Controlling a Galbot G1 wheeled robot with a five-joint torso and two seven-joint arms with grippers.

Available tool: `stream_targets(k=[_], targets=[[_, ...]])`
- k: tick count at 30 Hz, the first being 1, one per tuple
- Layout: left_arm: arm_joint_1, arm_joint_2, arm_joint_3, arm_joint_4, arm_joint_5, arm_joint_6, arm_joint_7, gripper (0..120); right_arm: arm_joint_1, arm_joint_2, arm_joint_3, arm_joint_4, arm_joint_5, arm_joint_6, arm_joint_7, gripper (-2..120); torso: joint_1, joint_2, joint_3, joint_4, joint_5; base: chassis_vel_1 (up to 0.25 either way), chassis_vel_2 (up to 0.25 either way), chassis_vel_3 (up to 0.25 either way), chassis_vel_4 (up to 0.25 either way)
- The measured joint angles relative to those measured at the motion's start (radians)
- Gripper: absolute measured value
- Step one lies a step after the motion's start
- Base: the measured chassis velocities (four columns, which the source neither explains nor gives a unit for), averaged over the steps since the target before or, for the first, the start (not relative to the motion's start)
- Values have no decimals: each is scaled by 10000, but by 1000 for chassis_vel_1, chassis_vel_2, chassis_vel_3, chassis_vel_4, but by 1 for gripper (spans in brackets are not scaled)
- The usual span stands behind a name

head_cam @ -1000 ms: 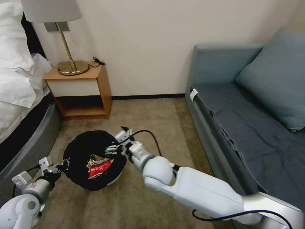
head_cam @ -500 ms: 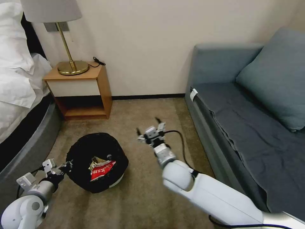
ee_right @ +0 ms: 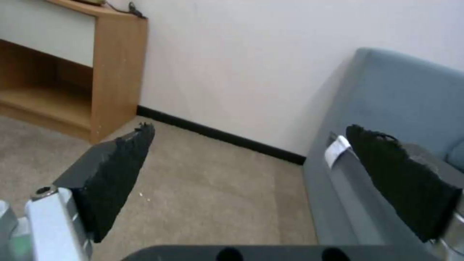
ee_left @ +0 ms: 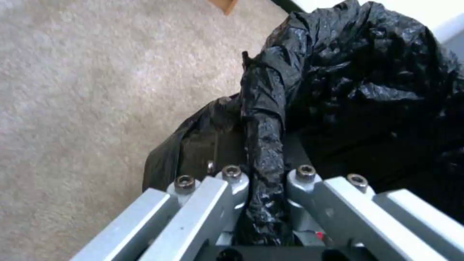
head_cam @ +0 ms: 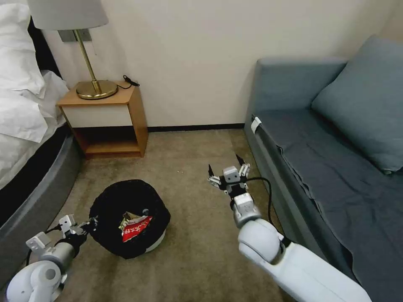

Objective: Pick up the trash bin, then pick up the garbage on the floor and place it into the trash bin.

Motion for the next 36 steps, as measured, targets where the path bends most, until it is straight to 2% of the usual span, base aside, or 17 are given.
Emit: stream_targets(k=[11, 17, 20, 24, 26, 28, 29, 33, 34, 36], targets=[[27, -262, 290, 200, 44, -157, -56, 4, -1776, 135, 1493, 848, -757, 393, -564, 100, 0, 0, 1, 0, -1, 0, 0, 0, 0], [172, -285, 295, 212, 115, -276, -55, 4, -3075, 435, 2223, 1265, -1381, 625, -892, 100, 0, 0, 0, 0, 0, 0, 0, 0, 0], [442, -292, 219, -35, 129, -368, 57, 4, -4105, 759, 2774, 1721, -1934, 810, -1165, 100, 0, 0, 0, 0, -1, 0, 0, 0, 0], [474, -298, 184, -84, 122, -431, 161, 4, -4611, 862, 3110, 1928, -2206, 962, -1339, 100, -1, 0, 0, 1, -1, 0, 0, 0, 0], [411, -297, 221, -36, 125, -432, 169, 9, -4620, 817, 3162, 1924, -2201, 1000, -1350, 100, -1, 0, 0, 0, -1, 0, 0, 0, 0], [383, -317, 267, -5, 163, -433, 174, 19, -4681, 819, 3266, 1936, -2190, 1039, -1357, 100, -1, 0, 0, 1, -1, 0, 0, 0, 0], [383, -317, 267, -5, 163, -433, 174, 19, -4681, 819, 3266, 1936, -2190, 1039, -1357, 100, -1, 0, 0, 1, -1, 0, 0, 0, 0], [319, -445, 359, 106, 334, -459, 177, 39, -4820, 929, 3438, 2009, -2205, 1147, -1367, 100, -1, 0, -1, 0, 0, 0, 0, 0, 0], [319, -445, 359, 106, 334, -459, 177, 39, -4820, 929, 3438, 2009, -2205, 1147, -1367, 100, -1, 0, -1, 0, 0, 0, 0, 0, 0], [318, -474, 382, 53, 374, -458, 177, 47, -4895, 949, 3502, 2017, -2205, 1179, -1373, 100, -1, 0, 0, 1, -3, 0, 0, 0, 0]])
